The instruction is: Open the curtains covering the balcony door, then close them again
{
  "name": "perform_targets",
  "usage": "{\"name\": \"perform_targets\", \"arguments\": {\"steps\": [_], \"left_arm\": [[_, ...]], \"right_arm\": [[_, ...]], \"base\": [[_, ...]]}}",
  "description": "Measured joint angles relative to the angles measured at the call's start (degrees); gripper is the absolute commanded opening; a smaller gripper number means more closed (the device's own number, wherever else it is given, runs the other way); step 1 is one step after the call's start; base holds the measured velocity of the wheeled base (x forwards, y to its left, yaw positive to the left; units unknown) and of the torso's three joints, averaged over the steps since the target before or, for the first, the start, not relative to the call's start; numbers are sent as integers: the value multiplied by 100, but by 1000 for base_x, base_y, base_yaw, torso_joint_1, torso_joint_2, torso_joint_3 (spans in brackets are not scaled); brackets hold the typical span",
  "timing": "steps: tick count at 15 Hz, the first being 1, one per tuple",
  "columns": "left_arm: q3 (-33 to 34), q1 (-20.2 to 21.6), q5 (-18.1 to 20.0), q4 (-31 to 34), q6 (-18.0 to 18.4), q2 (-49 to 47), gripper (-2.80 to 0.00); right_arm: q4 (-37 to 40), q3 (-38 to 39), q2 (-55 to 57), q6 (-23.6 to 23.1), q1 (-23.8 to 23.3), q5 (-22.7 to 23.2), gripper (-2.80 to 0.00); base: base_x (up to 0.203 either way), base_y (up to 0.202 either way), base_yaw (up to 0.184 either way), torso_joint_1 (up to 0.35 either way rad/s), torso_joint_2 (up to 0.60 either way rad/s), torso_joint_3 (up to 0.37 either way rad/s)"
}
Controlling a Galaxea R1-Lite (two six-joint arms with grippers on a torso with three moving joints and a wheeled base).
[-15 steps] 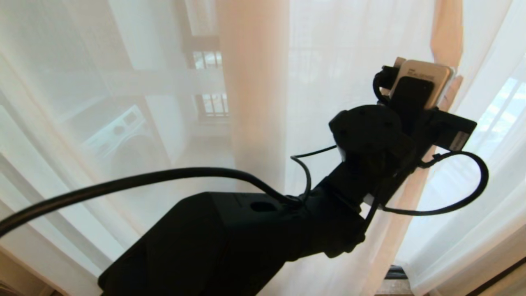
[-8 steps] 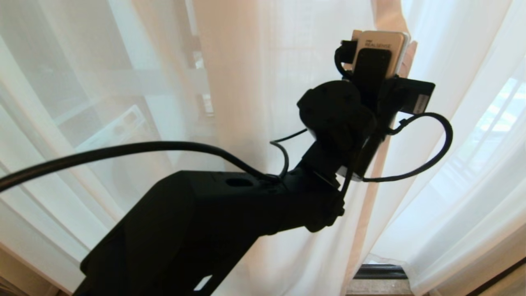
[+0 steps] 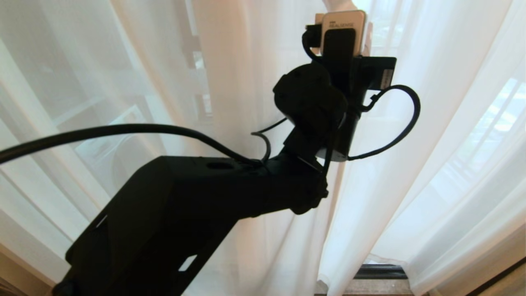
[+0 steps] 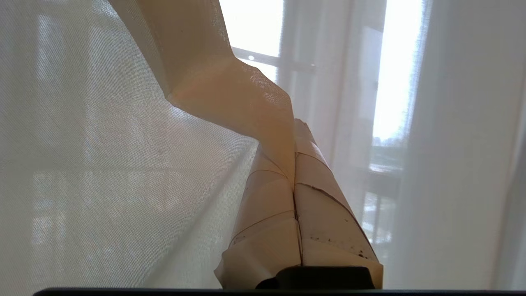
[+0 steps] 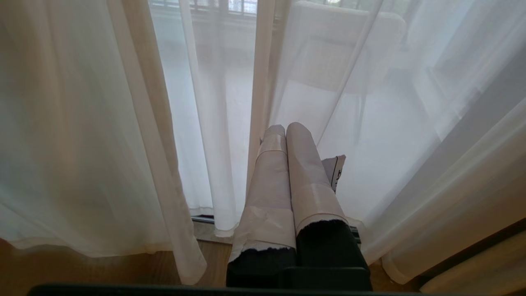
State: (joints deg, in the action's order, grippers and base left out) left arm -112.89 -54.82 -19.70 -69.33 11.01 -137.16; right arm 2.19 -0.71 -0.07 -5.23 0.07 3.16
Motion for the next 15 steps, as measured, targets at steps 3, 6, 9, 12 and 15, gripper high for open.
{"name": "perform_targets", "arguments": {"steps": [3, 6, 9, 12, 15], "left_arm": [[33, 94, -337, -319, 148, -30, -280], [35, 234, -442, -470, 148, -50, -280], [35, 342, -455, -531, 148, -50, -280], [35, 397, -459, -599, 153, -41, -280], [39, 396, -460, -677, 155, -30, 0]], "right_arm": [[0, 0, 0, 0, 0, 4, -280], [0, 0, 0, 0, 0, 0, -280], [0, 0, 0, 0, 0, 0, -280], [0, 0, 0, 2, 0, -2, -280], [0, 0, 0, 2, 0, 0, -280]], "base": [[0, 0, 0, 0, 0, 0], [0, 0, 0, 0, 0, 0], [0, 0, 0, 0, 0, 0], [0, 0, 0, 0, 0, 0], [0, 0, 0, 0, 0, 0]]}}
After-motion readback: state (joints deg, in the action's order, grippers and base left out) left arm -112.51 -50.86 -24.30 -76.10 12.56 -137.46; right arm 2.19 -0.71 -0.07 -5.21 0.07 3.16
